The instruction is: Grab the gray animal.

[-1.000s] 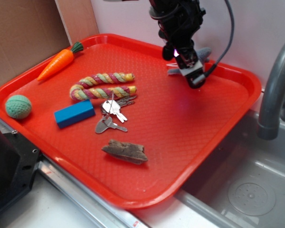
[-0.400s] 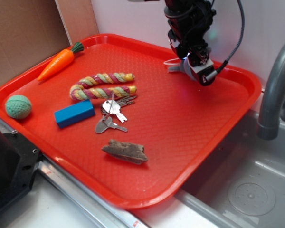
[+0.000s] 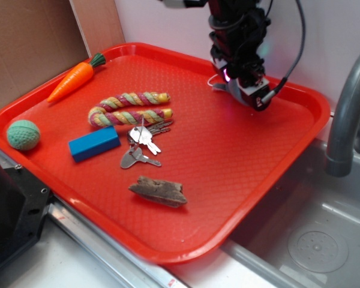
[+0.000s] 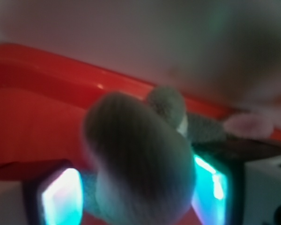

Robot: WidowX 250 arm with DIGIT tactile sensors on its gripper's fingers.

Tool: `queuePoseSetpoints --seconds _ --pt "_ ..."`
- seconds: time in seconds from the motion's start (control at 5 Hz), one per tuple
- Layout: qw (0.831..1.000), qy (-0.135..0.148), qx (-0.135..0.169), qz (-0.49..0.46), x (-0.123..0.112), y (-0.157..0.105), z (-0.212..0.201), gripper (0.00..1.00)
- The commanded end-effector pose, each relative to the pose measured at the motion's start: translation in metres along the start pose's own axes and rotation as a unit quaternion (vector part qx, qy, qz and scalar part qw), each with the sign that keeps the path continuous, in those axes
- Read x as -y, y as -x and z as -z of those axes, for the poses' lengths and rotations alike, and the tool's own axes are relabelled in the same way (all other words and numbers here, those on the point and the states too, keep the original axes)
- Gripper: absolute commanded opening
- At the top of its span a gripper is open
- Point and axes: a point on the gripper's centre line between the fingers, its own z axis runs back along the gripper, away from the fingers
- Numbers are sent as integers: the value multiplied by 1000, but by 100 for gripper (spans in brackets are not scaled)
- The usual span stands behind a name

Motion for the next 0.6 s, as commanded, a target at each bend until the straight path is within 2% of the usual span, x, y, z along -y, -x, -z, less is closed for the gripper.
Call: queuePoseSetpoints --seconds 0.0,0.4 --pt "999 13 -4 -35 5 25 -35 0" --pt "997 -2 66 29 19 33 -109 0"
